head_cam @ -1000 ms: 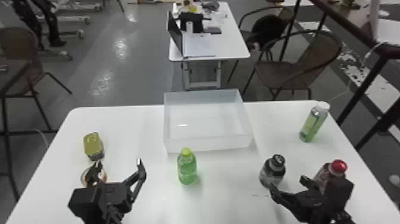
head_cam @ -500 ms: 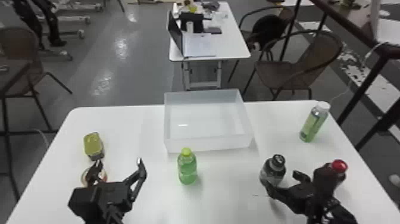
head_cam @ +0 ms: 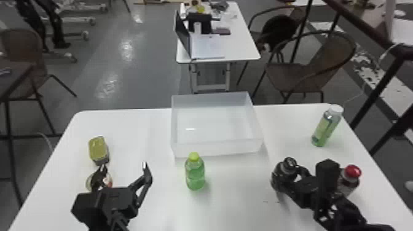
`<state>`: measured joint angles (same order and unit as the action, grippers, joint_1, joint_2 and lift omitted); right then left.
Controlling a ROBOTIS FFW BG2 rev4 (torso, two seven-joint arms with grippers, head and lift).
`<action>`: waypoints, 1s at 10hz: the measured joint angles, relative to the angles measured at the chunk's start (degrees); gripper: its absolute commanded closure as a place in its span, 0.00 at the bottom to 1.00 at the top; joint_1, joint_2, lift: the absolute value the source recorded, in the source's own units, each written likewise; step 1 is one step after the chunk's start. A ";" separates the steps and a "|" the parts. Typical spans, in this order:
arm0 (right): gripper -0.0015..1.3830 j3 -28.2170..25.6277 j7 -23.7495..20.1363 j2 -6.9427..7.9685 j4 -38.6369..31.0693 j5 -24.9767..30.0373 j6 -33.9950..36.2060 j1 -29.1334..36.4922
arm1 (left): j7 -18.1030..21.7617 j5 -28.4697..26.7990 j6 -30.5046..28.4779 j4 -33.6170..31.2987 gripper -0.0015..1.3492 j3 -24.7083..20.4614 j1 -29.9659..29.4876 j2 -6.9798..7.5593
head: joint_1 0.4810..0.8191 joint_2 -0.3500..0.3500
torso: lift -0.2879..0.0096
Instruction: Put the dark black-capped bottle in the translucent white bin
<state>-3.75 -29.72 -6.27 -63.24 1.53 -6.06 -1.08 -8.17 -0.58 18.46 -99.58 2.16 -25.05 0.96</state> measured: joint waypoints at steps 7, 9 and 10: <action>0.53 0.17 -0.21 1.16 -15.23 -2.15 8.76 3.86 | 0.18 0.07 0.42 0.32 0.17 -0.04 -0.01 -0.17 | 0.63 0.57 | 0.92; 0.53 1.58 -0.42 1.25 -18.87 -4.51 9.91 0.47 | 0.18 0.06 0.25 0.49 0.17 0.19 0.17 -0.22 | 0.63 0.59 | 0.92; 0.53 2.65 -0.42 1.22 -16.01 -5.06 8.22 -3.14 | 0.18 0.06 0.16 0.58 0.17 0.34 0.33 -0.11 | 0.63 0.60 | 0.92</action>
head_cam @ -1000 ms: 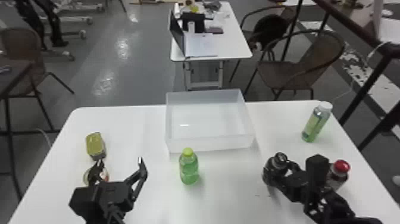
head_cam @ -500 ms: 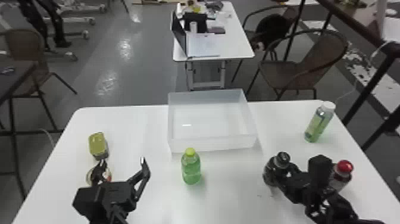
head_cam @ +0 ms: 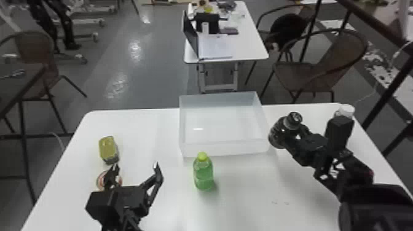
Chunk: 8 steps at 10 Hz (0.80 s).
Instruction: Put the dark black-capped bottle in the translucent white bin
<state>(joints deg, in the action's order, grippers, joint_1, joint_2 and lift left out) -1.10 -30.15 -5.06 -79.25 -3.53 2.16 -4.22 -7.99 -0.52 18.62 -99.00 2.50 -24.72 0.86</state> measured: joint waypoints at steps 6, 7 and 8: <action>0.52 5.68 2.20 2.61 39.53 -1.98 -20.77 -23.43 | 0.34 1.07 0.48 1.22 0.17 0.32 0.89 0.64 | 0.63 0.64 | 0.92; 0.51 6.23 2.81 3.05 45.47 -2.06 -23.18 -27.02 | 0.79 1.27 0.52 1.73 0.17 0.46 1.42 0.64 | 0.63 0.64 | 0.92; 0.50 6.36 3.24 3.10 49.69 -2.62 -24.16 -29.27 | 1.27 1.42 0.55 2.26 0.17 0.70 2.16 0.59 | 0.63 0.63 | 0.92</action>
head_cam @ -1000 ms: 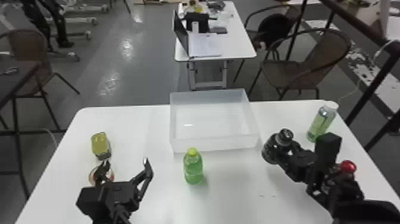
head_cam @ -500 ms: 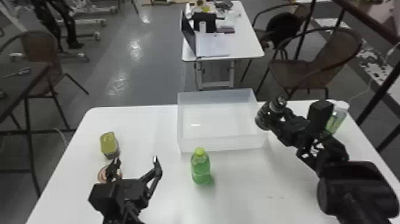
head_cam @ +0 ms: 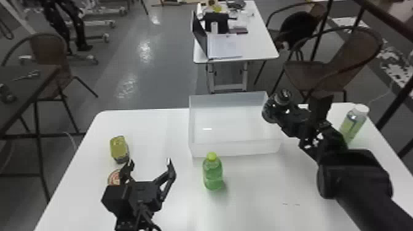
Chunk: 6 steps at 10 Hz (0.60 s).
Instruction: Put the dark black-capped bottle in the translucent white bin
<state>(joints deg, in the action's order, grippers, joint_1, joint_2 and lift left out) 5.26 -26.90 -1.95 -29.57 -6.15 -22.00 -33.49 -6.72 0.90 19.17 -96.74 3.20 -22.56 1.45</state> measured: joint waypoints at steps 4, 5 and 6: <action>0.00 0.02 0.37 -0.80 7.60 -3.77 0.23 -1.80 | 1.94 -0.01 -0.04 1.18 0.17 -0.25 1.37 -1.28 | 0.63 0.58 | 0.92; 0.00 0.04 0.29 -0.72 7.76 -4.20 0.27 -2.09 | 2.43 -0.11 -0.23 1.31 0.17 -0.28 1.60 -1.41 | 0.63 0.58 | 0.92; 0.00 0.18 -0.41 -0.49 7.01 -4.84 0.24 -2.17 | 2.52 -0.16 -0.23 1.37 0.17 -0.31 1.69 -1.44 | 0.63 0.58 | 0.92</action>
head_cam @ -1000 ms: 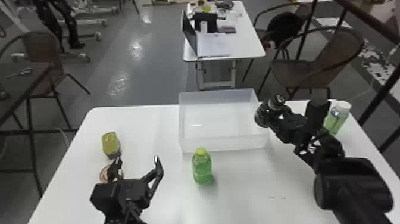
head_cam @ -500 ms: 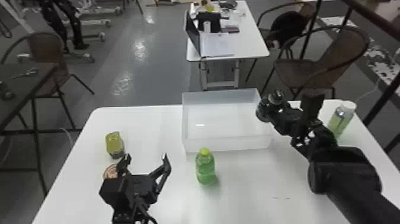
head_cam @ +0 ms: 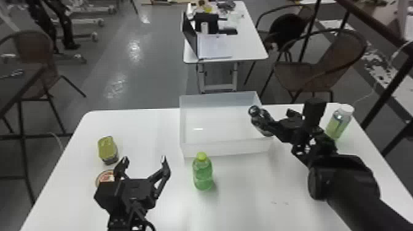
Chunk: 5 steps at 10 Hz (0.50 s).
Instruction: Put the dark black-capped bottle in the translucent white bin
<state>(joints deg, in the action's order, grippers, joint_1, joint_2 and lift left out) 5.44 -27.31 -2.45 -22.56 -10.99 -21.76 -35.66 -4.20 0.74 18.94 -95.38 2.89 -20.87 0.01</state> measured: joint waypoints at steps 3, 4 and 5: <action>0.23 3.74 -4.89 0.30 -10.91 -7.75 -0.18 3.03 | -0.02 0.20 0.87 -0.15 0.17 -0.48 -0.88 -0.01 | 0.63 0.64 | 0.92; 0.27 4.16 -4.53 -0.01 -19.73 -8.13 1.34 6.76 | -0.02 0.22 1.32 -0.22 0.17 -0.64 -1.18 0.03 | 0.63 0.66 | 0.92; 0.29 3.87 -0.84 -1.15 -32.27 -7.01 5.00 12.83 | -0.02 0.09 1.61 -0.24 0.17 -0.54 -1.21 0.15 | 0.63 0.66 | 0.92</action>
<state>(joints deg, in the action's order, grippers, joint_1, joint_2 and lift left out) 9.31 -28.15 -3.59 -54.82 -18.00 -16.76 -22.83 -4.22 0.84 20.56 -95.62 2.35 -22.07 0.16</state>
